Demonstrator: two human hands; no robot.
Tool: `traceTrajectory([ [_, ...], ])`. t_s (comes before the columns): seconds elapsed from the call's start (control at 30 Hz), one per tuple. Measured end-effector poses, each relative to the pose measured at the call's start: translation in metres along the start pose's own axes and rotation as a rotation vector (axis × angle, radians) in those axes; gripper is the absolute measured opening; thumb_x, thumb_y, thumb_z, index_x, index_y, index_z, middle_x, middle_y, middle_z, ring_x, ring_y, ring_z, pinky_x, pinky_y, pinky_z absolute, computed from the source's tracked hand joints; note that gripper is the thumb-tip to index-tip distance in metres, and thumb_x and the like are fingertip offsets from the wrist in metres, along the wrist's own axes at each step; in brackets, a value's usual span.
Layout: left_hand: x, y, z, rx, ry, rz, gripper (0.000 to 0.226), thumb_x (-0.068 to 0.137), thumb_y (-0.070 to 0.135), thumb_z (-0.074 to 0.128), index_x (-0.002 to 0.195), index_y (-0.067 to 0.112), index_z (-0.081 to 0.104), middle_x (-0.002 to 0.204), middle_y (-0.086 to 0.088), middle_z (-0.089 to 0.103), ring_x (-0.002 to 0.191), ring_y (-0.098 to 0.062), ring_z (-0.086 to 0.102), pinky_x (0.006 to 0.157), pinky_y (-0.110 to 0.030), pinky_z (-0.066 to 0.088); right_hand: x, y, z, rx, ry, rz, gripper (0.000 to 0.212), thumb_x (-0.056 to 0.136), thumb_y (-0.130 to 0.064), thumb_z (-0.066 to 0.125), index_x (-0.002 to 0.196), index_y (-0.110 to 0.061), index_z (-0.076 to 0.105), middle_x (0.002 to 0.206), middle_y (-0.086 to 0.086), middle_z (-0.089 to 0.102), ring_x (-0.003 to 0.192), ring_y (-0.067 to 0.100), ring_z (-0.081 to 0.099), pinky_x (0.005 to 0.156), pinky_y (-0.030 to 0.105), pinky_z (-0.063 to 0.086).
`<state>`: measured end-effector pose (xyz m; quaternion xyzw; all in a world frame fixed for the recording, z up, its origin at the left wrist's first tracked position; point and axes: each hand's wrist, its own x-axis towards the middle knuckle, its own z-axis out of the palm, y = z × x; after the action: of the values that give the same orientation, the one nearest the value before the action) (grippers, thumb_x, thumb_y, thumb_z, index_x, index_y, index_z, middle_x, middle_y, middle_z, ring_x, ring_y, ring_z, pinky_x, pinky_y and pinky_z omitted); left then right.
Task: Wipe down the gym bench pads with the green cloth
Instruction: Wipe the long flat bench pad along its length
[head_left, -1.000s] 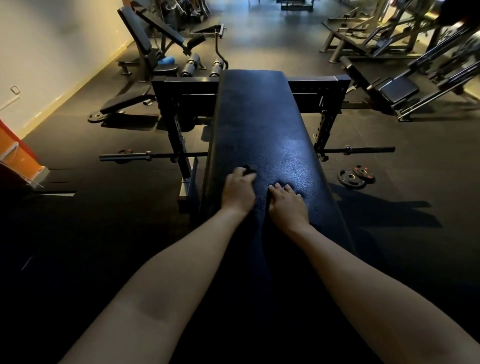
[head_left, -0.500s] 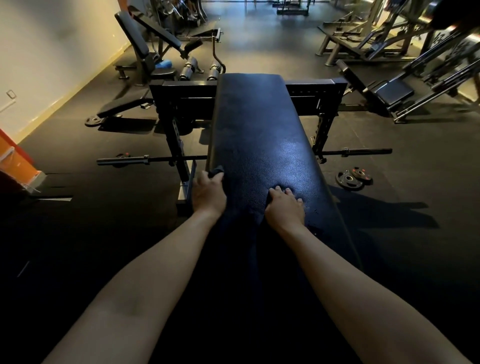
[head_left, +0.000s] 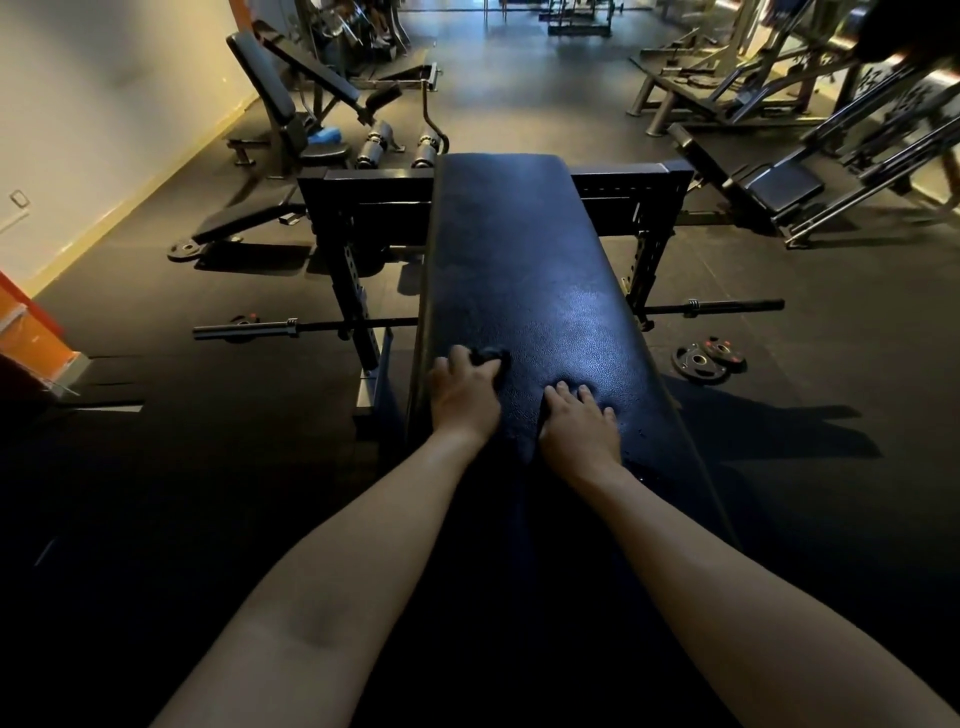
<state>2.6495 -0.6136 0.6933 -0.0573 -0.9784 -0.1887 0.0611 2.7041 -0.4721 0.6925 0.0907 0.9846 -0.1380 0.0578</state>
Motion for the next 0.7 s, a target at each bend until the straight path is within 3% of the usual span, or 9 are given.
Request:
traceTrajectory([
  [0.13, 0.006, -0.053, -0.010, -0.236, 0.026, -0.219, 0.039, 0.104, 0.022, 0.040, 0.141, 0.026, 0.052, 0.130, -0.008, 0.037, 0.124, -0.036, 0.039, 0.096, -0.040, 0.039, -0.001, -0.003, 0.002, 0.004, 0.029, 0.013, 0.057, 0.097, -0.018, 0.034, 0.154, -0.022, 0.030, 0.164, -0.004, 0.022, 0.152, 0.024, 0.014, 0.120, 0.056, 0.013],
  [0.3, -0.007, -0.056, -0.020, -0.317, 0.002, -0.411, 0.041, 0.104, 0.023, 0.036, 0.144, 0.029, 0.044, 0.146, -0.016, 0.026, 0.129, -0.039, 0.036, 0.103, -0.052, 0.043, -0.002, -0.003, -0.002, 0.030, 0.002, 0.006, 0.057, 0.096, -0.016, 0.035, 0.153, -0.021, 0.031, 0.164, -0.003, 0.022, 0.152, 0.025, 0.013, 0.120, 0.057, 0.011],
  [0.43, -0.016, -0.069, -0.033, -0.340, -0.139, -0.616, 0.045, 0.104, 0.021, 0.035, 0.148, 0.029, 0.039, 0.151, -0.018, 0.023, 0.132, -0.042, 0.034, 0.106, -0.051, 0.039, -0.005, 0.000, -0.005, 0.045, -0.011, -0.016, 0.055, 0.097, -0.014, 0.035, 0.152, -0.020, 0.034, 0.164, -0.001, 0.023, 0.152, 0.025, 0.015, 0.119, 0.056, 0.014],
  [0.5, -0.026, -0.071, -0.037, -0.367, -0.144, -0.622, 0.043, 0.105, 0.022, 0.033, 0.147, 0.027, 0.043, 0.150, -0.018, 0.027, 0.130, -0.039, 0.040, 0.104, -0.047, 0.040, -0.007, 0.003, -0.006, 0.060, 0.007, -0.036, 0.053, 0.096, -0.013, 0.038, 0.149, -0.018, 0.040, 0.162, 0.002, 0.028, 0.151, 0.026, 0.020, 0.119, 0.052, 0.018],
  [0.57, -0.030, -0.069, -0.037, -0.373, -0.045, -0.537, 0.038, 0.106, 0.024, 0.035, 0.141, 0.027, 0.050, 0.146, -0.014, 0.032, 0.128, -0.034, 0.042, 0.104, -0.044, 0.042, -0.008, 0.006, -0.010, 0.144, 0.026, -0.034, 0.048, 0.091, -0.009, 0.043, 0.137, -0.015, 0.054, 0.154, 0.008, 0.042, 0.144, 0.030, 0.034, 0.115, 0.046, 0.030],
  [0.63, -0.029, -0.058, -0.034, -0.348, 0.037, -0.359, 0.035, 0.105, 0.026, 0.038, 0.136, 0.026, 0.054, 0.140, -0.009, 0.036, 0.127, -0.029, 0.042, 0.101, -0.040, 0.042, -0.012, 0.012, -0.017, 0.258, 0.080, 0.003, 0.041, 0.087, -0.006, 0.046, 0.123, -0.013, 0.065, 0.133, 0.012, 0.059, 0.127, 0.035, 0.051, 0.102, 0.044, 0.044],
  [0.7, -0.027, -0.033, -0.025, -0.287, 0.035, -0.200, 0.036, 0.105, 0.026, 0.038, 0.137, 0.026, 0.055, 0.137, -0.008, 0.038, 0.127, -0.031, 0.041, 0.102, -0.041, 0.039, -0.019, 0.025, -0.023, 0.262, 0.142, 0.034, 0.035, 0.086, -0.008, 0.049, 0.115, -0.013, 0.068, 0.120, 0.010, 0.064, 0.117, 0.033, 0.055, 0.094, 0.041, 0.048],
])
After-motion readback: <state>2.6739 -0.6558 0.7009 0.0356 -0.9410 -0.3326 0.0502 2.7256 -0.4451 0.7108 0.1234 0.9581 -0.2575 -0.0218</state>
